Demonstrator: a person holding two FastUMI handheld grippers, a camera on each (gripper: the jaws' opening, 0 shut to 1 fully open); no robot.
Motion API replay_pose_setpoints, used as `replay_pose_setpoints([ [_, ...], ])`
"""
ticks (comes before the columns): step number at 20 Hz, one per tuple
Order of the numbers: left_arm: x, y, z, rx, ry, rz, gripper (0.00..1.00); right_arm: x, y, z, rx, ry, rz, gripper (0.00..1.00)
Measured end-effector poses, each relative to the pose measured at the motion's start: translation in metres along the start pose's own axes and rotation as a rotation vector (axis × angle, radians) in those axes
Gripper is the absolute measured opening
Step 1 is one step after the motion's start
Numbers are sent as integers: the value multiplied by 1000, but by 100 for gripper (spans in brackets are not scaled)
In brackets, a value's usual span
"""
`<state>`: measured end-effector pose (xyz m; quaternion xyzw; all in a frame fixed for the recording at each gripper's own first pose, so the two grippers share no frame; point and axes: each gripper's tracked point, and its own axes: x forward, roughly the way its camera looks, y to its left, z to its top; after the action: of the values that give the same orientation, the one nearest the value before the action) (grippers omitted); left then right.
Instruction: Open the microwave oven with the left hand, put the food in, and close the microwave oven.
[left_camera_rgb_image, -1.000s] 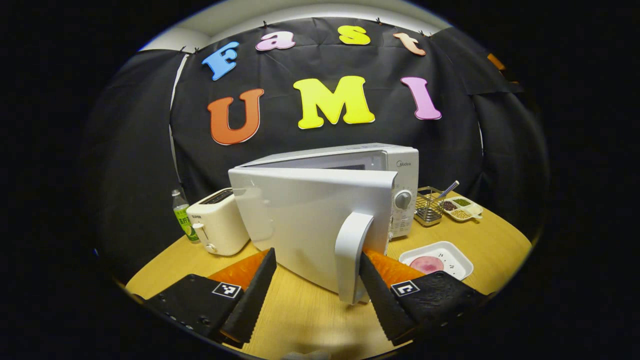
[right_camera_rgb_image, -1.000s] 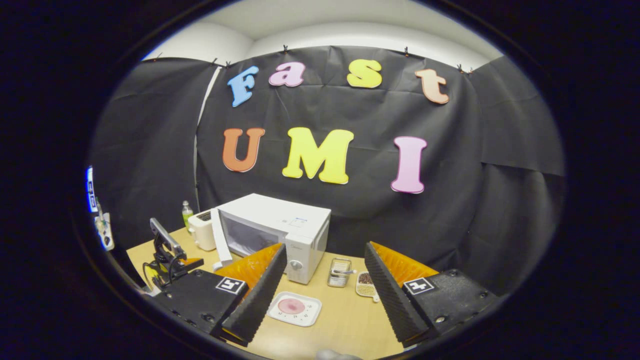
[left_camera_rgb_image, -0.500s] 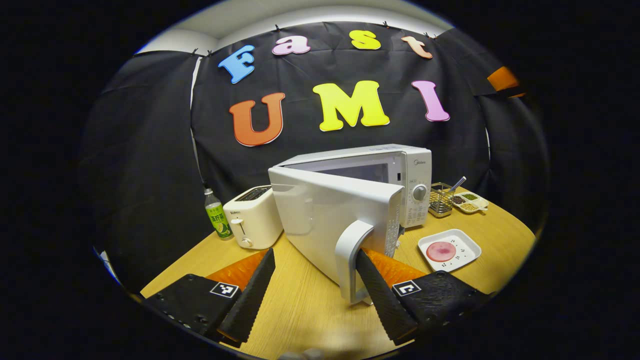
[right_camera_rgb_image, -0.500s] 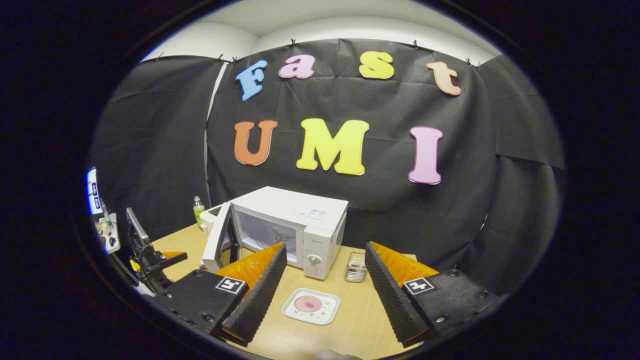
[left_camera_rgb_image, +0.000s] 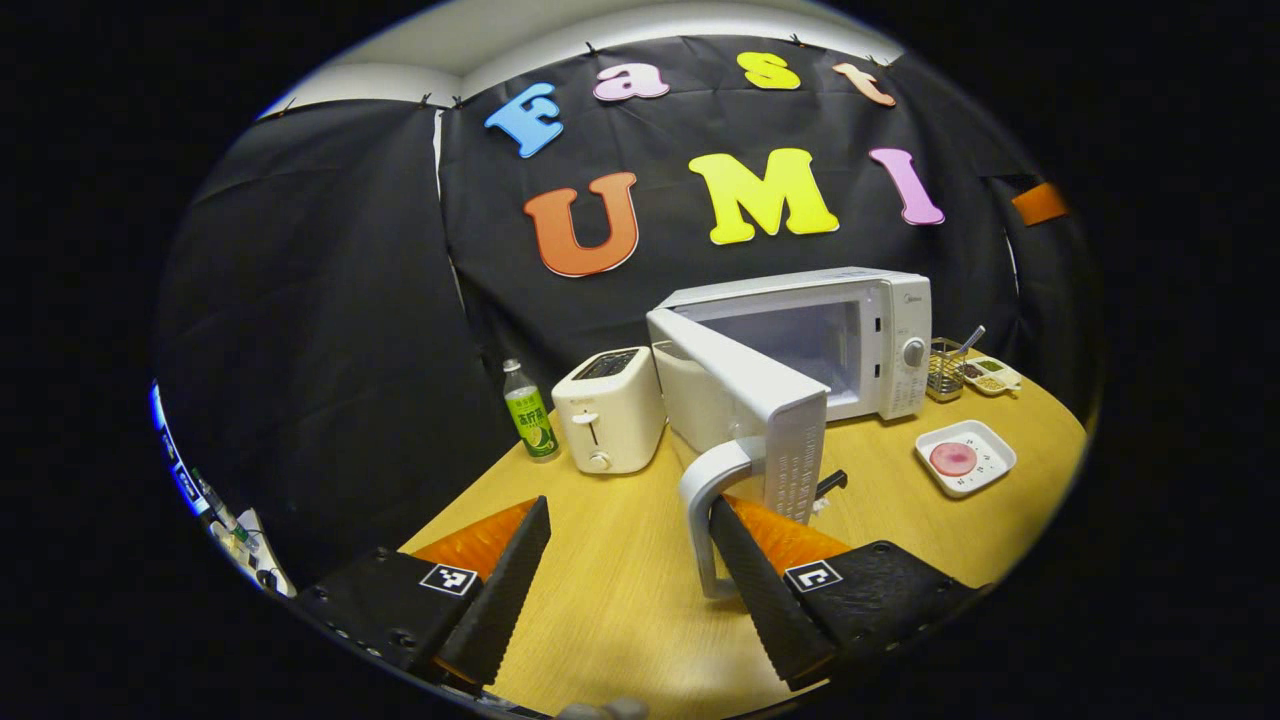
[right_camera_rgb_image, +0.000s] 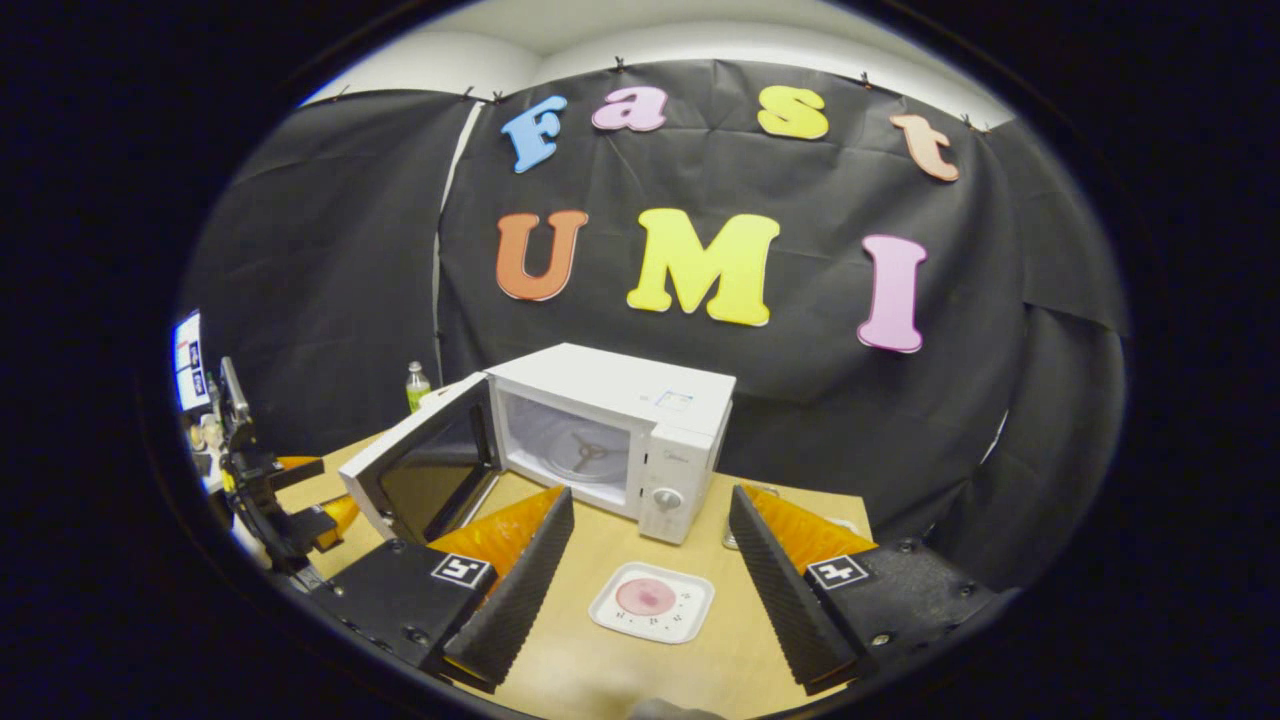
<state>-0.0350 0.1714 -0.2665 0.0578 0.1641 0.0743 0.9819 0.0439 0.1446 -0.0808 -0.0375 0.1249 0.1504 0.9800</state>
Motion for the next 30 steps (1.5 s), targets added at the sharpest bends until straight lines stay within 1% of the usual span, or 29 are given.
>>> replay_pose_setpoints([
  [1,1,10,-2,3,2,14,96,6,1,-11,11,23,-4,100],
  [2,1,20,-4,4,7,25,96,13,1,-20,24,47,-8,94],
  [5,6,55,-10,7,11,62,96,35,-3,-52,43,126,-50,94],
  [6,9,68,-15,5,17,76,96,42,-5,-63,42,155,-66,100],
  [8,10,88,-17,5,17,99,96,55,-6,-90,48,213,-82,100],
  [9,11,94,-16,12,9,103,96,61,-8,-104,52,243,-87,94],
  [10,11,100,-16,16,8,110,96,67,-10,-118,56,283,-90,94],
  [11,9,104,-17,16,10,111,95,73,-11,-135,58,317,-93,99],
  [12,6,106,-18,13,11,109,96,79,-14,-150,52,351,-104,96],
  [15,-6,96,-12,3,8,77,96,95,-30,-194,80,449,-130,88],
  [16,-11,88,-5,2,-4,59,96,101,-36,-207,96,484,-133,84],
  [17,-15,77,4,-5,-18,37,96,110,-44,-220,103,515,-136,83],
  [18,-18,65,12,-19,-30,4,96,119,-51,-233,107,556,-133,80],
  [19,-20,52,22,-33,-43,-29,96,125,-55,-247,118,598,-119,70],
  [20,-21,39,31,-44,-58,-59,96,127,-57,-258,141,642,-97,74],
  [21,-21,28,41,-51,-72,-86,96,131,-56,-267,173,675,-71,64],
  [22,-20,20,47,-55,-83,-103,96,135,-57,-276,202,705,-61,65],
  [23,-19,12,56,-64,-94,-121,96,138,-57,-280,238,724,-45,54],
  [25,-18,-3,71,-77,-113,-151,96,143,-56,-288,284,766,-27,52],
  [27,-15,-12,80,-76,-126,-168,96,145,-53,-296,296,812,-1,48],
  [28,-14,-15,82,-77,-129,-174,96,144,-51,-299,310,838,15,39],
  [29,-13,-16,84,-79,-130,-176,96,142,-50,-303,322,864,21,46],
  [30,-11,-17,84,-83,-128,-178,96,147,-52,-306,325,862,18,42],
])
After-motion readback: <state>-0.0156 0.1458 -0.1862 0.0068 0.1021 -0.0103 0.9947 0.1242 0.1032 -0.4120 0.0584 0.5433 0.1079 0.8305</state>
